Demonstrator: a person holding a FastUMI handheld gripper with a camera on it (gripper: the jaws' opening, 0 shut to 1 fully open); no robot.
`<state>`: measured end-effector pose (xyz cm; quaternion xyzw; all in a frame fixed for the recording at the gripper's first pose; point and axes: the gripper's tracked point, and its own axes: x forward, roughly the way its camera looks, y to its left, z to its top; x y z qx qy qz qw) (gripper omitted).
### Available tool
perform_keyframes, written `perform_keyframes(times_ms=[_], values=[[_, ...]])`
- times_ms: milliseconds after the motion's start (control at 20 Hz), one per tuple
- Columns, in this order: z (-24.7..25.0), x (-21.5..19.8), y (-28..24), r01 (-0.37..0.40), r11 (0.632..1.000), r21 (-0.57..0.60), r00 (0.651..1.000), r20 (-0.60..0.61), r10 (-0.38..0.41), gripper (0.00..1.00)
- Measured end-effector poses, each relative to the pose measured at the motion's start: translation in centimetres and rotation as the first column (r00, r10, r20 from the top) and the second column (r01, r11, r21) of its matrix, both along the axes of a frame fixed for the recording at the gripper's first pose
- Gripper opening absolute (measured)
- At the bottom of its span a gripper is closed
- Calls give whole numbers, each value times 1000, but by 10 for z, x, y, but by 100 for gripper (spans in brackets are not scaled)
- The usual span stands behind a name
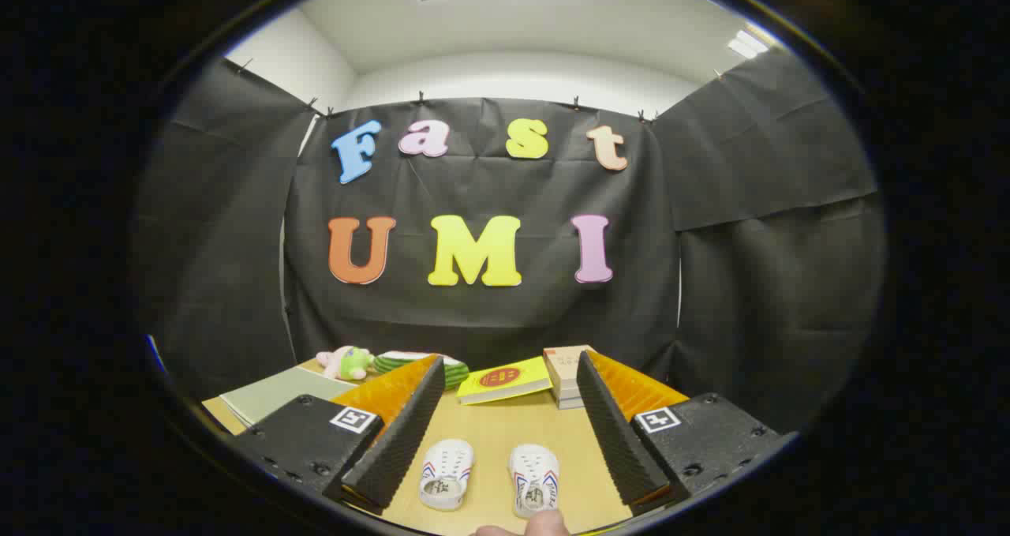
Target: Open the storage box then place both shoes into the box .Put the left shoe in first, then the right shoe, with the right side of both shoes facing outward in a uniform manner.
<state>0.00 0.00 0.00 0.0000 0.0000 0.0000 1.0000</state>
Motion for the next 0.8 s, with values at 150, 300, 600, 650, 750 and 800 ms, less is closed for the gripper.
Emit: perform_keyframes(times_ms=[150,300,600,650,750,800], values=[[0,0,3,-8,1000,4,1000,7,8,100],[-2,0,6,-11,1000,-2,1000,1,11,100],[-4,0,16,-22,999,-25,1000,-1,22,100],[-5,0,18,-27,999,-23,1000,-1,27,100],[-5,2,19,-31,999,-26,1000,-4,31,100],[-5,2,19,-32,999,-29,999,-5,32,100]])
